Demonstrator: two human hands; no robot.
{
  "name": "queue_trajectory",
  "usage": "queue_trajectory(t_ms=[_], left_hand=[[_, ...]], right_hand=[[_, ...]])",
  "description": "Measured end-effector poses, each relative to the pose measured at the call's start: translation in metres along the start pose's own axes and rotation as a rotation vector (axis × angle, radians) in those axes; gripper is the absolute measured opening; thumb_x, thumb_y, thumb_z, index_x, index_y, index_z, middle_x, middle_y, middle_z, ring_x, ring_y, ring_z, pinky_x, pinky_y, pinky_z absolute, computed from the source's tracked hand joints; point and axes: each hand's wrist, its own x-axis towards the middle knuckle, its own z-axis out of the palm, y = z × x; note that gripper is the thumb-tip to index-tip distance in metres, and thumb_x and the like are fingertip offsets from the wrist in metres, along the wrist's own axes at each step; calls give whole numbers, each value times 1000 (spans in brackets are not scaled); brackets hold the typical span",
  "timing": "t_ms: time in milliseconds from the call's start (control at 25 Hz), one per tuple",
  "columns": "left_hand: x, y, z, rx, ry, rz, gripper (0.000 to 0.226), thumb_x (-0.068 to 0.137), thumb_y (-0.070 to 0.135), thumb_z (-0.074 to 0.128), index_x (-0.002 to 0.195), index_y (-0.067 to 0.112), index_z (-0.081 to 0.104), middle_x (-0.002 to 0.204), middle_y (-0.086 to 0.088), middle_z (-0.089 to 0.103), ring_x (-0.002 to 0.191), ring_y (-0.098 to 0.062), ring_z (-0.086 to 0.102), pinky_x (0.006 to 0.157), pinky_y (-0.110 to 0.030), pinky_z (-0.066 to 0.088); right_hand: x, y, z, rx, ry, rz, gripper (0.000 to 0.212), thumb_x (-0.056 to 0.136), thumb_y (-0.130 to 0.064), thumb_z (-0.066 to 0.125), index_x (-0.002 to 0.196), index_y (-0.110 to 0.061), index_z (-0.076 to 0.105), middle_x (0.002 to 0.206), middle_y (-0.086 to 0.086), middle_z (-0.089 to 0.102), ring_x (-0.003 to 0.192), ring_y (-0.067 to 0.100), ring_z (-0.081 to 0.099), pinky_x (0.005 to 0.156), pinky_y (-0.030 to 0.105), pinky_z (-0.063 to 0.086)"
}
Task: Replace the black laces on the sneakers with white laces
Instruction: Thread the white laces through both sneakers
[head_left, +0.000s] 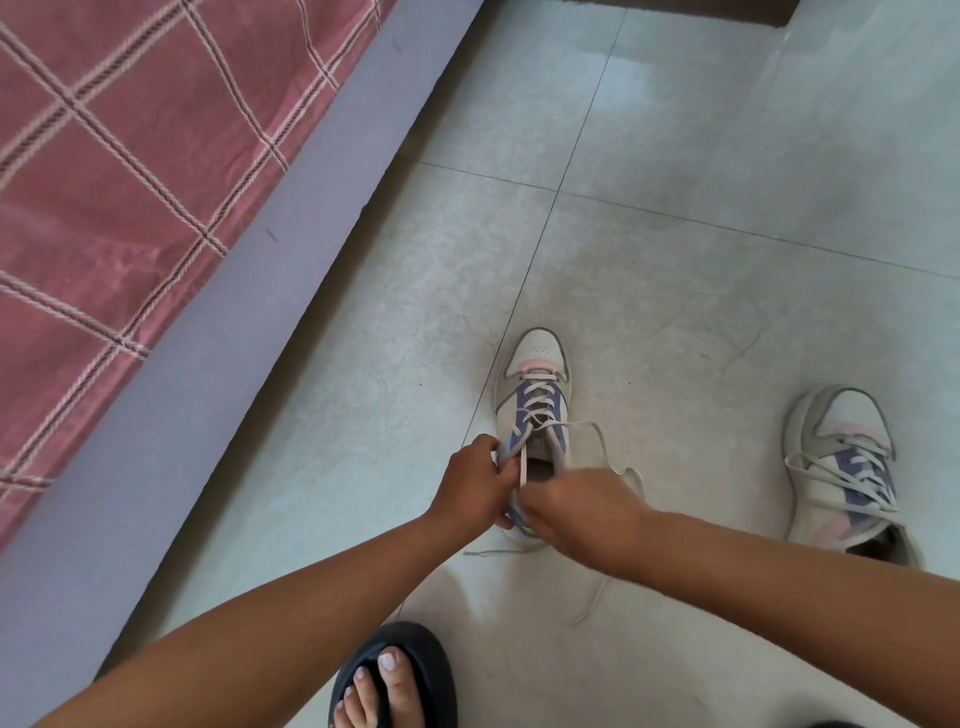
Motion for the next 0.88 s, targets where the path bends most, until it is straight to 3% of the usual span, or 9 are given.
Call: queue_trajectory(t_ms=[120,440,640,760,800,880], left_hand=[[-1,0,1,22,-9,5,16,92,23,55,103,16,47,77,0,55,56,-17,64,46,-31,57],[-3,2,2,55,7,12,14,93,24,54,102,15,47,77,-1,55,59,-19,65,48,-33,57],[0,6,-1,84,4,-3,15,91,23,55,101,15,47,76,-1,56,56,-21,66,50,-35,58],[-1,7,-1,92,-7,-11,17,91,23,55,103,16,45,75,-1,56,53,-18,65,50,-32,58],[-1,8,-2,93,-5,-17,17,91,23,55,103,16,45,76,-2,57,53,-20,65,50,-33,58],[-2,10,-3,115,-4,-29,17,91,24,54,103,15,45,80,-6,60,55,-24,67,52,-35,58]], right_hand=[[-35,2,1,-27,-166,-181,21,99,-24,37,104,-11,53,99,14,62,90,36,57,62,31,28],[-37,8,2,168,-184,-157,20,97,-32,43,100,-19,57,96,5,65,89,27,59,68,29,37],[8,53,-12,164,185,260,26,98,-35,41,117,-20,48,105,7,65,97,28,58,68,32,38],[27,68,-6,-97,147,241,29,97,-27,42,124,-15,44,113,7,61,104,28,55,67,32,35],[30,68,-3,-177,183,181,26,95,-25,49,118,-13,51,107,7,62,98,28,57,65,31,34],[28,66,-1,-330,279,89,18,75,-19,74,86,-9,64,77,7,65,70,26,62,52,28,35]])
